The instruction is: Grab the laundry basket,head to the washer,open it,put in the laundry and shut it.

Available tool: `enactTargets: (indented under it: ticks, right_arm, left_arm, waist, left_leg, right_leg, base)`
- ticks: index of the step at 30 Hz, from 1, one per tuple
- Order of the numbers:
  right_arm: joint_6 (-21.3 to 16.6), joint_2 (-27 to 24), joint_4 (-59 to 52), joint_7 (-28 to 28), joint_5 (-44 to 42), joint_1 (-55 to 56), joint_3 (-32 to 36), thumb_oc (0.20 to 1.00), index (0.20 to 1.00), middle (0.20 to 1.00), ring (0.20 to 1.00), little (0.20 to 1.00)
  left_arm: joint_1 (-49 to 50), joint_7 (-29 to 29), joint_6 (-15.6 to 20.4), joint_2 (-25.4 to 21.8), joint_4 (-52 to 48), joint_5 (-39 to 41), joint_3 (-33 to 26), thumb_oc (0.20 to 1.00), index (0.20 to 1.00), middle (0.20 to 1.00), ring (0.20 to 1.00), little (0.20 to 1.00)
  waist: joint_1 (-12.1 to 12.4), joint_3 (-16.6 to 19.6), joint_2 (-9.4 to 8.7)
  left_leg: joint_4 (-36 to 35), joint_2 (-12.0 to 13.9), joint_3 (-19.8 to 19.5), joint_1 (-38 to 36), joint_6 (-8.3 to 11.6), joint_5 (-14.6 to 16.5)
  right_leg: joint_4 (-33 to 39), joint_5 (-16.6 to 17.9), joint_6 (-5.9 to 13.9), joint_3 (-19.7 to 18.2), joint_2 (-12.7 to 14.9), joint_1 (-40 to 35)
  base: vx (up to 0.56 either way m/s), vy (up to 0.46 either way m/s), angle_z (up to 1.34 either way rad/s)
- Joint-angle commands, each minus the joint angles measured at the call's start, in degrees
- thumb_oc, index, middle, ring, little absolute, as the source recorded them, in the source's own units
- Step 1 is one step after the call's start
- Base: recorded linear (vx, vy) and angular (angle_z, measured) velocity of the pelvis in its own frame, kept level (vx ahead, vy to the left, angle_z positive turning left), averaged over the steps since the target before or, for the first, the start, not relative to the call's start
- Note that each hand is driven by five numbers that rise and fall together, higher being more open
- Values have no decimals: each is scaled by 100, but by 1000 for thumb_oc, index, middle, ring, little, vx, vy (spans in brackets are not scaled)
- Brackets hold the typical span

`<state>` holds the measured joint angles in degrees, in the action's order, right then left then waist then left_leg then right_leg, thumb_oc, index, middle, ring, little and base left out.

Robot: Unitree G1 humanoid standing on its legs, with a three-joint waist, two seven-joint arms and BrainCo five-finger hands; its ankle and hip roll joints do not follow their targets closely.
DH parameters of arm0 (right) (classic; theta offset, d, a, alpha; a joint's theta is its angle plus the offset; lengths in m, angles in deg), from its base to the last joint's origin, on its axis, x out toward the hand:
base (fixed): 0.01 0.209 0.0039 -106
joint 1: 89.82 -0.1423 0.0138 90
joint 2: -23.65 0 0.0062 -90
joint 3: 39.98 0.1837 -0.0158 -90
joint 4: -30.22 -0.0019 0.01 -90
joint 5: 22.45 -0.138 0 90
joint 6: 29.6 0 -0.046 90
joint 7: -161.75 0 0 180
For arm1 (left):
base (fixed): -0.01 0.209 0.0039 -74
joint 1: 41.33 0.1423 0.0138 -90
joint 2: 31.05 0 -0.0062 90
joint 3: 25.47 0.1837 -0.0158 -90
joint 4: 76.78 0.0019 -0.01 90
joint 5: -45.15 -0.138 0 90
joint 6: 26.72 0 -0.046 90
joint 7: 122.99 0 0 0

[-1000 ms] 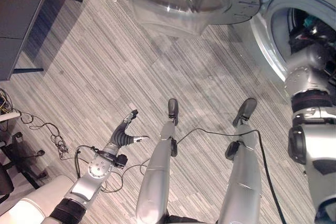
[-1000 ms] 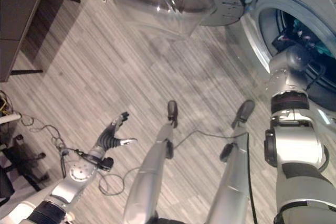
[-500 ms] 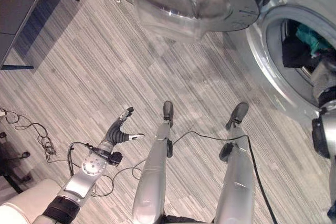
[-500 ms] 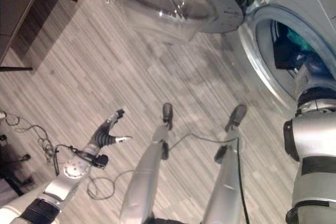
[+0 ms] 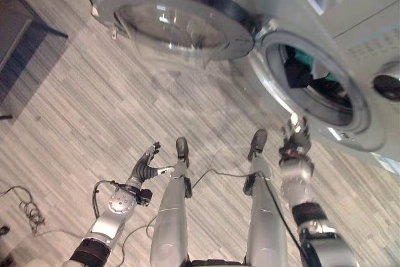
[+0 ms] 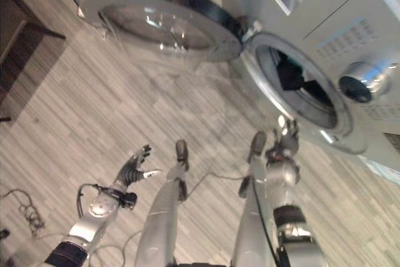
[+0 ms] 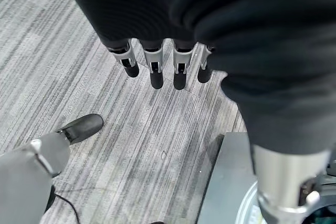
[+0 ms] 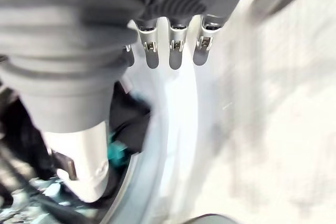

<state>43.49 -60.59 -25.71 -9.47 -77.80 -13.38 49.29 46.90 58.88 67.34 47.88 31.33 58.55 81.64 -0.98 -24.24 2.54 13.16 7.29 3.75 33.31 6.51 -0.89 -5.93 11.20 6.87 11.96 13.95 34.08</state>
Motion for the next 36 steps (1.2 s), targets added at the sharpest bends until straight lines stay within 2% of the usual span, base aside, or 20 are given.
enactTargets:
  ticks: [1, 3, 4, 5, 6, 9, 10, 12, 14, 16, 18, 21, 22, 25, 27, 28, 30, 31, 34, 36]
  right_arm:
    - [210, -347, -102, -348, 459, 114, -118, 1000, 1000, 1000, 1000, 1000]
    - [691, -467, 146, -518, 1209, 559, -439, 1000, 1000, 1000, 1000, 1000]
    - [811, -441, 292, -557, 1357, 638, -471, 1000, 1000, 1000, 1000, 1000]
    - [811, -441, 292, -558, 1358, 640, -471, 1000, 1000, 1000, 1000, 1000]
    - [940, -425, 367, -622, 1512, 729, -541, 1000, 1000, 1000, 1000, 1000]
    - [1207, -274, 822, -714, 2002, 953, -850, 1000, 1000, 1000, 1000, 1000]
    - [1206, -275, 824, -716, 2002, 951, -849, 1000, 1000, 1000, 1000, 1000]
    - [1270, -123, 1231, -772, 2175, 948, -961, 1000, 1000, 1000, 1000, 1000]
    - [1308, 2, 1561, -794, 2335, 953, -1084, 1000, 1000, 1000, 1000, 1000]
    - [1389, 166, 1777, -902, 2532, 1073, -1218, 1000, 1000, 1000, 1000, 1000]
    - [1396, 170, 1794, -895, 2666, 1110, -1302, 1000, 1000, 1000, 1000, 1000]
    - [1441, 97, 1487, -946, 2846, 1302, -1481, 1000, 1000, 1000, 1000, 1000]
    - [1405, -15, 1266, -949, 2902, 1493, -1547, 1000, 1000, 1000, 1000, 1000]
    - [1358, -188, 1184, -919, 2995, 1684, -1556, 1000, 1000, 1000, 1000, 1000]
    - [1291, -374, 1119, -913, 3055, 1885, -1523, 1000, 1000, 1000, 1000, 1000]
    - [1246, -543, 1145, -935, 3048, 2061, -1457, 1000, 1000, 1000, 1000, 1000]
    - [1246, -539, 1146, -935, 3049, 2058, -1452, 1000, 1000, 1000, 1000, 1000]
    - [1218, -649, 1206, -988, 2952, 2231, -1340, 1000, 1000, 1000, 1000, 1000]
    - [1165, -701, 1254, -1012, 2866, 2274, -1340, 1000, 1000, 1000, 1000, 1000]
    - [1102, -780, 1110, -985, 2738, 2193, -1434, 1000, 1000, 1000, 1000, 1000]
  left_arm:
    - [664, -244, -52, -31, 33, 303, 121, 1000, 1000, 1000, 1000, 1000]
    - [671, -355, -116, 78, 384, 330, 190, 1000, 1000, 1000, 1000, 1000]
    - [642, -363, -149, 91, 513, 220, 167, 1000, 1000, 1000, 1000, 1000]
    - [643, -363, -148, 92, 514, 219, 167, 1000, 1000, 1000, 1000, 1000]
    - [583, -323, -193, 115, 708, 70, 124, 1000, 1000, 1000, 1000, 1000]
    - [156, 45, -349, 236, 1510, -255, -220, 1000, 1000, 1000, 1000, 1000]
    - [152, 46, -345, 238, 1515, -256, -219, 1000, 1000, 1000, 1000, 1000]
    - [0, 250, -373, 327, 1919, -379, -428, 1000, 1000, 1000, 1000, 1000]
    - [10, 368, -351, 385, 2187, -436, -608, 1000, 1000, 1000, 1000, 1000]
    - [188, 489, -357, 505, 2535, -317, -908, 1000, 1000, 1000, 1000, 1000]
    - [255, 617, -373, 510, 2608, -335, -1058, 1000, 1000, 1000, 1000, 1000]
    - [188, 961, -406, 463, 2827, -561, -1351, 1000, 1000, 1000, 1000, 1000]
    - [-148, 1367, -489, 280, 2982, -912, -1526, 1000, 1000, 1000, 1000, 1000]
    - [-607, 1658, -557, -42, 3282, -1520, -1500, 1000, 1000, 1000, 1000, 1000]
    - [-1161, 1749, -612, -507, 3686, -1835, -1474, 1000, 1000, 1000, 1000, 1000]
    - [-1745, 1599, -600, -1040, 4063, -1895, -1340, 1000, 1000, 1000, 1000, 1000]
    - [-1758, 1599, -595, -1043, 4073, -1892, -1330, 1000, 1000, 1000, 1000, 1000]
    - [-2552, 1561, -644, -1806, 4443, -2003, -1110, 1000, 1000, 1000, 1000, 1000]
    - [-3200, 1735, -660, -2182, 4713, -1965, -960, 1000, 1000, 1000, 1000, 1000]
    - [-4226, 1747, -579, -2657, 5093, -1826, -477, 1000, 1000, 1000, 1000, 1000]
  waist:
    - [-5, 398, 26]
    - [-125, 541, -109]
    - [-158, 638, -126]
    - [-155, 627, -130]
    - [-207, 725, -141]
    - [-171, 876, 69]
    - [-170, 861, 67]
    - [-19, 1017, 123]
    - [142, 1233, 106]
    - [404, 1627, -52]
    - [525, 1741, -155]
    - [634, 1951, -318]
    - [580, 1953, -390]
    - [496, 1963, -401]
    - [386, 2000, -414]
    - [268, 2052, -404]
    - [268, 2049, -407]
    - [143, 2106, -430]
    - [62, 2089, -437]
    - [-35, 1992, -472]
  left_leg:
    - [-88, -71, 252, -352, -239, 353]
    - [-50, -327, 349, -1026, -440, 645]
    - [-115, -399, 398, -1225, -471, 679]
    - [-127, -402, 404, -1247, -473, 676]
    - [-248, -423, 480, -1472, -478, 659]
    - [-734, -269, 696, -1978, -600, 352]
    - [-742, -271, 699, -1999, -598, 351]
    - [-902, -247, 805, -2219, -679, 246]
    - [-973, -243, 920, -2365, -731, 195]
    - [-1062, -285, 1122, -2494, -730, 128]
    - [-1098, -307, 1194, -2568, -646, 167]
    - [-1047, -142, 1407, -2451, -506, 23]
    - [-877, -18, 1404, -2299, -378, -108]
    - [-889, 166, 1433, -2149, -333, -370]
    - [-940, 223, 1367, -2102, -285, -461]
    - [-998, 258, 1323, -2064, -252, -526]
    - [-998, 257, 1318, -2061, -252, -527]
    - [-1058, 229, 1215, -2074, -173, -467]
    - [-1003, 246, 1202, -1969, -148, -470]
    - [-869, 284, 1203, -1702, -105, -486]
  right_leg:
    - [-166, -647, 518, -399, 274, -669]
    - [12, -327, 635, -477, 494, -1196]
    - [152, -125, 693, -479, 576, -1334]
    - [165, -117, 695, -481, 578, -1354]
    - [260, 233, 763, -477, 650, -1427]
    - [-580, -601, 534, -213, 341, -1707]
    - [-596, -614, 533, -217, 344, -1715]
    - [-1192, -1068, 420, 32, 158, -2049]
    - [-1464, -1319, 330, 217, 28, -2486]
    - [-1127, -1371, 328, 313, -54, -3315]
    - [-769, -1538, 385, 384, 10, -3673]
    - [-25, -1763, 329, 277, -125, -3989]
    - [216, -1925, 265, 177, -254, -4080]
    - [259, -1953, 156, 212, -425, -4046]
    - [282, -2000, 132, 276, -496, -4094]
    - [285, -2012, 129, 339, -535, -4111]
    - [286, -2013, 129, 344, -536, -4112]
    - [260, -2128, 146, 378, -507, -4190]
    - [254, -2129, 128, 363, -514, -4137]
    - [251, -2087, 140, 372, -511, -3970]
  base:
    - [153, 255, -50]
    - [175, 347, -43]
    - [100, 222, -23]
    - [74, 172, -19]
    - [-18, 217, -39]
    - [-81, 248, -33]
    - [-71, 133, -38]
    - [-66, 111, -59]
    - [-73, 50, -61]
    - [-83, -33, -54]
    - [-33, -78, -85]
    - [-147, -174, -89]
    - [-143, -177, -53]
    - [-173, -147, -21]
    - [-43, -60, -10]
    - [-8, -37, 13]
    - [49, -18, 27]
    - [99, -12, 14]
    - [54, -5, 14]
    - [4, 28, 23]
